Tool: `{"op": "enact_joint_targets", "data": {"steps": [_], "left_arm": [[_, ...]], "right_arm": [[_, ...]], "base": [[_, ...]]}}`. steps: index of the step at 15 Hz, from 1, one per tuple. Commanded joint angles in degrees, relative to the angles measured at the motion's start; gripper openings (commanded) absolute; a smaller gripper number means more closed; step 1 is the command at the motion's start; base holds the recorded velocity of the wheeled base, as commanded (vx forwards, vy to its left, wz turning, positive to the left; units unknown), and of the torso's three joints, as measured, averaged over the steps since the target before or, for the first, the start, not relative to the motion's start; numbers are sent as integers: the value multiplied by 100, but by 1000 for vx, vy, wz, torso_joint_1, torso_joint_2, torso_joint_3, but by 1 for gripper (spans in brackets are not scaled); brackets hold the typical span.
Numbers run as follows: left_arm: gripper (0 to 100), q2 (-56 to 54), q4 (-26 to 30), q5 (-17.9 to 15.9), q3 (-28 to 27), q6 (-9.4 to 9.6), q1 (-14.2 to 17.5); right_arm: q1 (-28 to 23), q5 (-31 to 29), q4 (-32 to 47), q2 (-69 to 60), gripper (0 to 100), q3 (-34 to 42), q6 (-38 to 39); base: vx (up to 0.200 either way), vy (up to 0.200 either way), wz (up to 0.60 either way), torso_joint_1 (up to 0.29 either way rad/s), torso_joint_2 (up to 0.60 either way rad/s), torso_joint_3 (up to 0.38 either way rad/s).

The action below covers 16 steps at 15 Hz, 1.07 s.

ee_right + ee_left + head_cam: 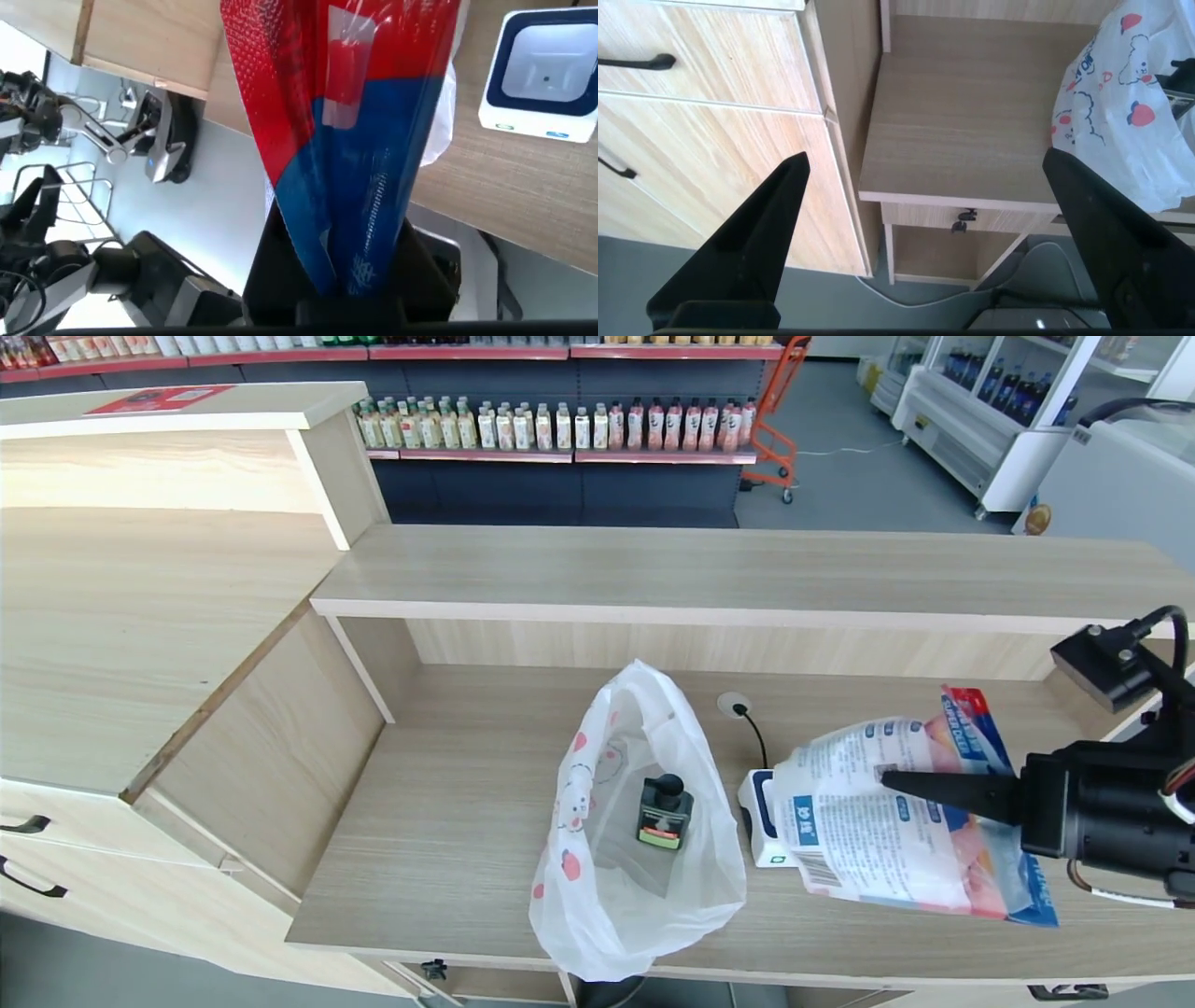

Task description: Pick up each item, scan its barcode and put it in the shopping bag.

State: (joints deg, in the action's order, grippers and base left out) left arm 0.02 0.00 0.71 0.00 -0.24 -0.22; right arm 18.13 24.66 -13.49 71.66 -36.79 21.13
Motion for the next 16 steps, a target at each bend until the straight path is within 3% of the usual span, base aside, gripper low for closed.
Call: {"op": "enact_joint_targets", "data": {"steps": [1,7,9,16], "left_arm": [[100,-2,0,0,0,-2,-4],[100,-2,0,0,0,-2,-4],[100,-2,0,0,0,-2,-4],[100,-2,0,0,0,-2,-4]], "right_arm": [[455,91,-4,226,0,14,14],[754,74,-233,1817,0,-74,-1383],[789,109,-777,2353,0,-223,-1410],[965,83,-848,3539,0,-979,-2526]], "base": [[0,0,0,0,0,0],[0,0,0,0,0,0],[0,0,0,0,0,0],[0,0,0,0,0,0]]}}
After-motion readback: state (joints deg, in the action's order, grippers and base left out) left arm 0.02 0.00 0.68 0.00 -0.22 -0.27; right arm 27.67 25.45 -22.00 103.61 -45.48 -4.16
